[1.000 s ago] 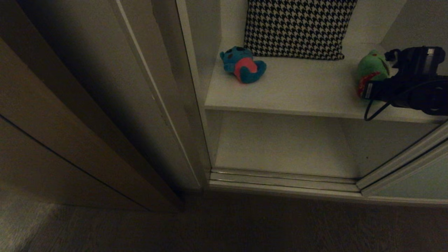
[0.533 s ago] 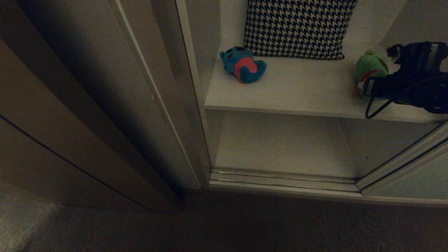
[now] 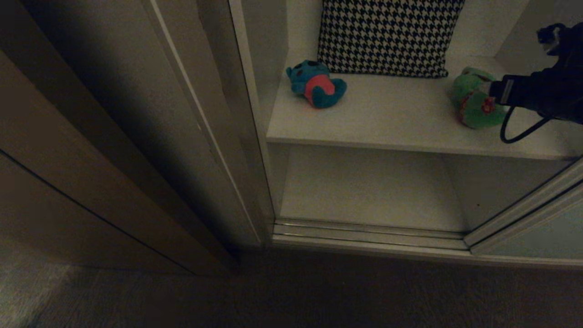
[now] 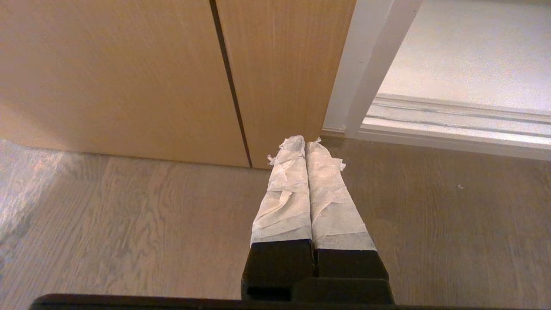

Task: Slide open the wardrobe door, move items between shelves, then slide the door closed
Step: Place the green doll on the higher shelf

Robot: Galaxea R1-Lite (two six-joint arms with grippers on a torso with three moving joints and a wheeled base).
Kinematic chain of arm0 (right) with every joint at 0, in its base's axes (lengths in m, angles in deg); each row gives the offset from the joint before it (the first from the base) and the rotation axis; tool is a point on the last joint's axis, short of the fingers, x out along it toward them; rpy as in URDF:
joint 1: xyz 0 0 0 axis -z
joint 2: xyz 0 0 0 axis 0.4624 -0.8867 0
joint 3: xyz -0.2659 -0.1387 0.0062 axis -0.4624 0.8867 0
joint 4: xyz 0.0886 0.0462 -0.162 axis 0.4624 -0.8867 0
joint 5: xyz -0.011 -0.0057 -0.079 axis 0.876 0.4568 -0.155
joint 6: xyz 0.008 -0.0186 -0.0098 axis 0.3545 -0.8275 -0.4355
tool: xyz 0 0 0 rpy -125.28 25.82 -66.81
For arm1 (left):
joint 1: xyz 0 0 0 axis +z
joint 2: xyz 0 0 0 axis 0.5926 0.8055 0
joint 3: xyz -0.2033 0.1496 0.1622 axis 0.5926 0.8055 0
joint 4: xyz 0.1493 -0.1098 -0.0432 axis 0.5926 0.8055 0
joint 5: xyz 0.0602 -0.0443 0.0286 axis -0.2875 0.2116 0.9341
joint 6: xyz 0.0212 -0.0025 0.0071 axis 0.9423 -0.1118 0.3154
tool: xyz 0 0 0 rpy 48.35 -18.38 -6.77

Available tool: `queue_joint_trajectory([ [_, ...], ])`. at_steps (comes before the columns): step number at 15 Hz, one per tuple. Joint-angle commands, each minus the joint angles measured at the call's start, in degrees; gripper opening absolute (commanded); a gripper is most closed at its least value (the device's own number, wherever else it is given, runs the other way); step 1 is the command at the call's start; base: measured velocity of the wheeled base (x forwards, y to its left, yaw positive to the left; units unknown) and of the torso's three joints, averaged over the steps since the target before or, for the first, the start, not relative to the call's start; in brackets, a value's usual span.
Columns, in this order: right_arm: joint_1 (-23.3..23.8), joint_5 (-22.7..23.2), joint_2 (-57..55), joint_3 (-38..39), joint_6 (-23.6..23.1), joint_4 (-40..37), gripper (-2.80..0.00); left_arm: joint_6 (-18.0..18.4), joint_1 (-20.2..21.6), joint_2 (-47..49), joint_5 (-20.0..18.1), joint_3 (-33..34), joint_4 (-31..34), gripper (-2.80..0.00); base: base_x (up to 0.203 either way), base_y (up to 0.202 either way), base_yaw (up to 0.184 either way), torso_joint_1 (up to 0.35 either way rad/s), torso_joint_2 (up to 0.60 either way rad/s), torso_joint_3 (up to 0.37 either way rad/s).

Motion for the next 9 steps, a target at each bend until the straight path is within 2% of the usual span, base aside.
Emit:
queue_joint_trajectory([
  [1, -0.9, -0.3, 10.0, 7.6, -0.2, 1.4, -2.80, 0.0, 0.0, 0.1, 0.0, 0.0, 0.0, -2.80, 0.000, 0.000, 0.000, 0.000, 0.00, 0.000],
  [4, -1.1, -0.4, 23.7, 19.8, -2.8, 2.0, -2.80, 0.0, 0.0, 0.1, 0.0, 0.0, 0.0, -2.80, 0.000, 0.000, 0.000, 0.000, 0.00, 0.000],
  [9, 0.2, 0.2, 57.1, 49.6, -6.6, 1.3, -2.80, 0.0, 0.0, 0.1, 0.0, 0.0, 0.0, -2.80, 0.000, 0.000, 0.000, 0.000, 0.00, 0.000],
])
